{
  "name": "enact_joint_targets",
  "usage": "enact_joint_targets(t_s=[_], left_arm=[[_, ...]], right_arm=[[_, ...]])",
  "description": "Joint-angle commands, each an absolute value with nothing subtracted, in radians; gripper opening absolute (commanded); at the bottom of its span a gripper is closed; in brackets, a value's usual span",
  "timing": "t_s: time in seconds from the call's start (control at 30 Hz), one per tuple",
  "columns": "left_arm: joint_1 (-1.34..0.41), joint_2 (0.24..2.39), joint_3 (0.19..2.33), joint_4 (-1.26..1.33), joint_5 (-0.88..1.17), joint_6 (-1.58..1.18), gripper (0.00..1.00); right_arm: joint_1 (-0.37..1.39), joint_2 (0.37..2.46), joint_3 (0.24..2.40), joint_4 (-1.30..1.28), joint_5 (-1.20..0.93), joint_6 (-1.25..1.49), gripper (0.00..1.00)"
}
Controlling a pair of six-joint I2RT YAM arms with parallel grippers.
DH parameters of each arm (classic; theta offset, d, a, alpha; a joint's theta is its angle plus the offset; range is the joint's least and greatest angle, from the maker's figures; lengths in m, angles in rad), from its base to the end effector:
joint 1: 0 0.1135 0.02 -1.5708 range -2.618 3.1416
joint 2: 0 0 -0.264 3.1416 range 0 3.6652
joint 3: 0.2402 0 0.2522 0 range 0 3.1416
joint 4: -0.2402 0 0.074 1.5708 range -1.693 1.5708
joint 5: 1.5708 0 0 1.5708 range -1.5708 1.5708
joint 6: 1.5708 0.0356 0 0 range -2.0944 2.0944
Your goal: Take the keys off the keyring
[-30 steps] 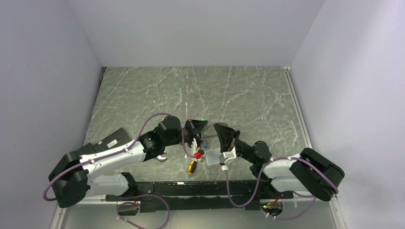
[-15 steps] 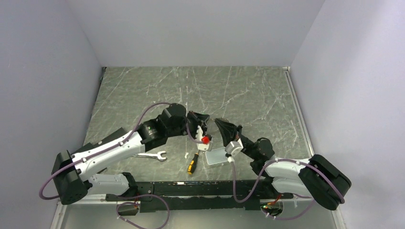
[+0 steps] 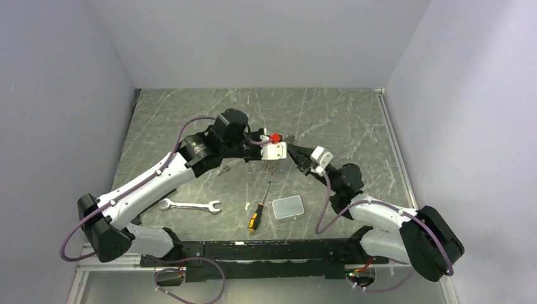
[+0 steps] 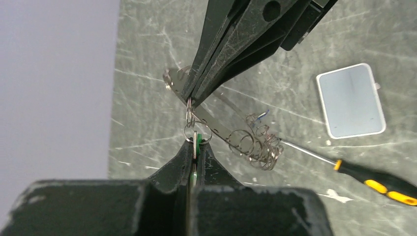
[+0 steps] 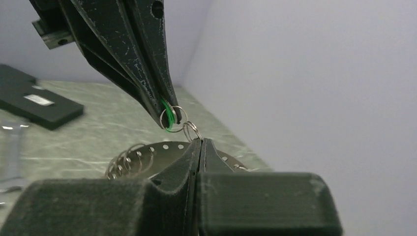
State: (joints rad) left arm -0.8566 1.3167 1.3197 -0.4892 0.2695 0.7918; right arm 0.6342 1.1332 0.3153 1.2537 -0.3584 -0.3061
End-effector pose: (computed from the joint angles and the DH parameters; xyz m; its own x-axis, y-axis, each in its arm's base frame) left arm 0.1855 -0.2285 0.3791 0.4130 0.5708 -0.7097 0.8378 0.0673 0.5418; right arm 0.1672 0.1385 0.2602 0.5686 0.0680 -0.8198 -0.6709 0.6150 -0.4144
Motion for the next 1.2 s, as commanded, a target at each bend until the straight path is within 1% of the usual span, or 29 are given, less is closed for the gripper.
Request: enact_joint_targets(t_s=[0.0,0.07,0.1,0.3,0.43,0.67,1.0,1.17], left_arm=[[-0.813,1.329,1.405,-0.602,0.350,0.608,0.00],[-0.794,1.344,1.430,-0.622,0.364,0.571,0.00],[-0.784,1.351,1.442,-0.634,0.376,0.554,0.00],[-0.749,1.367,1.463,-0.689,0.431,0.501,0.00],[-0.731,1.353,1.437,-0.660,0.464,0.484,0.00],[-0.712,1.336,1.386,-0.613,0.455,0.445,0.00],[-0.712,1.346,1.352,-0.585,0.467,0.410,0.00],[-0.706,1.348,1.406,-0.596,0.441,0.422,0.00]], right_arm=[[0.548,1.149,0.431,1.099,-0.489,0.047,0.00],[0.517,1.168,0.489,1.041,-0.592,0.156,0.00],[0.507,1.172,0.505,1.034,-0.608,0.210,0.00],[0.435,1.194,0.511,1.108,-0.651,0.417,0.00],[0.427,1.205,0.497,1.171,-0.687,0.503,0.00],[0.419,1.249,0.505,1.259,-0.684,0.676,0.00],[0.417,1.273,0.506,1.284,-0.674,0.741,0.00],[0.408,1.267,0.495,1.218,-0.670,0.619,0.00]])
